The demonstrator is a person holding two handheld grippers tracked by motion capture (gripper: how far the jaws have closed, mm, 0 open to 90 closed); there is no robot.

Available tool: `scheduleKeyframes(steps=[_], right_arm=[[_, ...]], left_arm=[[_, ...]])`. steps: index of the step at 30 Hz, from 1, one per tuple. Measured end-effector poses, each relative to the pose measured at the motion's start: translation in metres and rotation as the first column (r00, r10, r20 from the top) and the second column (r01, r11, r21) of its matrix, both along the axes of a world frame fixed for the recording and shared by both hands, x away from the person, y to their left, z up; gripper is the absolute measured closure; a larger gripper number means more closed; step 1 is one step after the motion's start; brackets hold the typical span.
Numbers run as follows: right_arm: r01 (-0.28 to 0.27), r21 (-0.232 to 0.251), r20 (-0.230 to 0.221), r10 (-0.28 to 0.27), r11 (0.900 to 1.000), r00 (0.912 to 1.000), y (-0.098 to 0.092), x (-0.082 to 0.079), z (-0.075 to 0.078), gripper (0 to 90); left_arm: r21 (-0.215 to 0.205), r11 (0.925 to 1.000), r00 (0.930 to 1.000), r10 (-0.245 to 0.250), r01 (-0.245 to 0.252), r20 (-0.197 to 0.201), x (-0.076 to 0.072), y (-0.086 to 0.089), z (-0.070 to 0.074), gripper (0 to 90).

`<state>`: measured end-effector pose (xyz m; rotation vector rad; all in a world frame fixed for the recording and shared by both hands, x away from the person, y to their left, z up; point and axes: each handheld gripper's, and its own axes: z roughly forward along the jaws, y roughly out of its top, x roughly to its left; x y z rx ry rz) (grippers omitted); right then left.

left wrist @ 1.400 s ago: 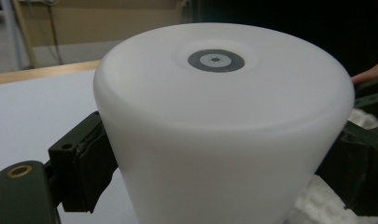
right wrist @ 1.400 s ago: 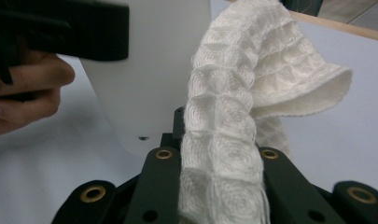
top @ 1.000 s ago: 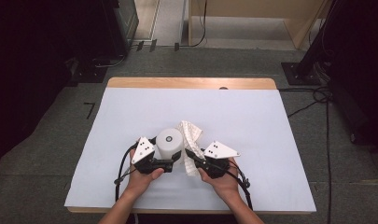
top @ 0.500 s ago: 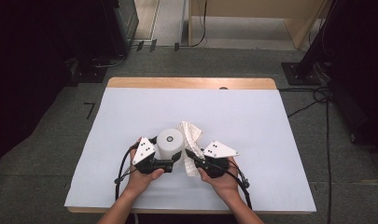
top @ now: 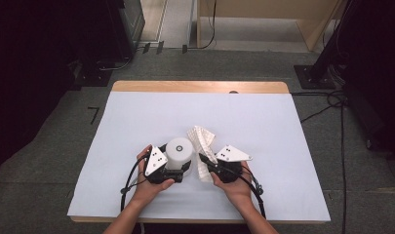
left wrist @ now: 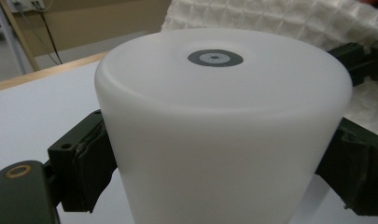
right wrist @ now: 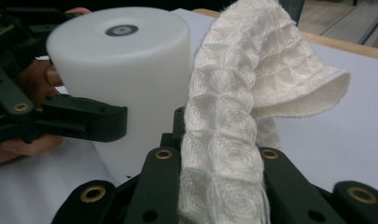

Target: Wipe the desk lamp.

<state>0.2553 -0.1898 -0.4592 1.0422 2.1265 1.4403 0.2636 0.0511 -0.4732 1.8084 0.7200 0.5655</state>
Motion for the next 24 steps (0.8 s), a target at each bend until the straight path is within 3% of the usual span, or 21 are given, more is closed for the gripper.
scheduleKeyframes(steps=[5, 6, 9, 12, 15, 18, 21, 24], right_arm=[[0.006, -0.005, -0.013, -0.006, 1.0, 0.9999, 0.0, 0.001, -0.003, 78.9], [0.006, -0.007, -0.011, -0.006, 1.0, 0.9999, 0.0, 0.001, -0.004, 78.9], [0.001, -0.01, -0.013, -0.001, 1.0, 0.9999, 0.001, 0.001, -0.004, 78.8], [0.002, -0.01, -0.022, -0.002, 1.0, 0.9998, 0.001, 0.002, -0.005, 78.8], [-0.002, -0.008, -0.019, 0.001, 1.0, 0.9998, 0.001, 0.002, -0.005, 78.8], [-0.016, 0.002, -0.01, 0.016, 1.0, 0.9998, 0.002, 0.0, -0.004, 78.8], [-0.057, 0.013, 0.009, 0.057, 0.998, 0.9983, 0.008, -0.005, -0.001, 78.8], [-0.077, 0.01, 0.016, 0.077, 0.997, 0.9969, 0.014, -0.008, 0.001, 78.8]], left_arm=[[0.021, 0.996, 0.9961, 0.087, -0.087, -0.013, -0.004, -0.01, -0.003, 4.1], [0.045, 0.9917, 0.9925, 0.121, -0.12, -0.015, -0.005, -0.014, -0.003, 4.1], [0.044, 0.9847, 0.9857, 0.169, -0.168, -0.004, -0.009, -0.019, -0.003, 6.4], [0.05, 0.9841, 0.9852, 0.171, -0.17, -0.009, -0.01, -0.019, -0.001, 7.8], [0.042, 0.9896, 0.9902, 0.138, -0.138, -0.016, -0.007, -0.015, 0.0, 8.1], [-0.032, 0.9982, 0.9984, 0.051, -0.051, -0.027, -0.003, -0.004, 0.008, 8.3], [-0.097, 0.9936, 0.998, -0.06, 0.057, -0.021, -0.001, 0.007, 0.018, 8.4], [-0.102, 0.9903, 0.9952, -0.097, 0.095, -0.014, 0.0, 0.012, 0.022, 8.5]])
